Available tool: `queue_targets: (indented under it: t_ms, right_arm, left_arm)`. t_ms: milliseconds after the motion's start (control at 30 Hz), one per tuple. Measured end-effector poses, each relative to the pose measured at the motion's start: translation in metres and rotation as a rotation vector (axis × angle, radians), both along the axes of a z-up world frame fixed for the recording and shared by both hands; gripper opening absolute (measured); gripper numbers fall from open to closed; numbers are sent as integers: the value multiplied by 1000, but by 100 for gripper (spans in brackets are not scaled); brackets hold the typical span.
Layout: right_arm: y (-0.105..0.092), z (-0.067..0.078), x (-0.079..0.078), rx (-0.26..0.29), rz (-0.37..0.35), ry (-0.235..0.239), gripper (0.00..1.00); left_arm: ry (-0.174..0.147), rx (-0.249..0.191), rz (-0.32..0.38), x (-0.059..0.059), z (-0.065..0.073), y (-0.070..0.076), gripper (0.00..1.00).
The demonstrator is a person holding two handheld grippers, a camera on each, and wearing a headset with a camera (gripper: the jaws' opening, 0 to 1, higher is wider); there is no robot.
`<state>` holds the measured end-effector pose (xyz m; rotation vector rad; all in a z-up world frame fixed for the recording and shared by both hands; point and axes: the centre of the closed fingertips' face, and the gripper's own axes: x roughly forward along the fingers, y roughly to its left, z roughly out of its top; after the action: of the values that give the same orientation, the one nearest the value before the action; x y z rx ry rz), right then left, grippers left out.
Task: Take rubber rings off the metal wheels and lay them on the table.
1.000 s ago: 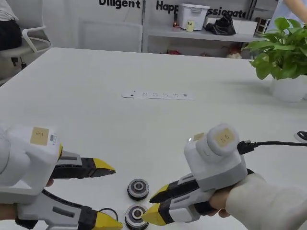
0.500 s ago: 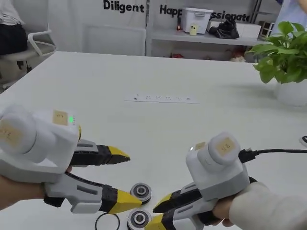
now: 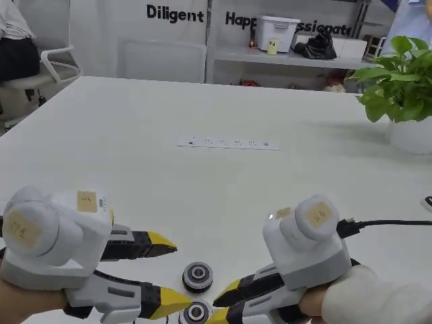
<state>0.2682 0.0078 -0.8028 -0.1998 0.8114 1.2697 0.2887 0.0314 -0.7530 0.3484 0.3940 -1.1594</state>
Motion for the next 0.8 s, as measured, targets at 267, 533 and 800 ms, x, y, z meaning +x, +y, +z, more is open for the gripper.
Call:
queue_targets:
  t_ms: [267,533,800]
  right_arm:
    - [0,-3,-1,-1,21,-20,21]
    - [0,-6,-2,-11,39,-45,19]
    - [1,-7,-3,-19,75,-81,15]
  left_arm:
    - [27,6,-15,-4,-12,-4,39]
    - [37,45,-59,-14,-28,-14,35]
    - [57,44,-50,-13,-34,-16,28]
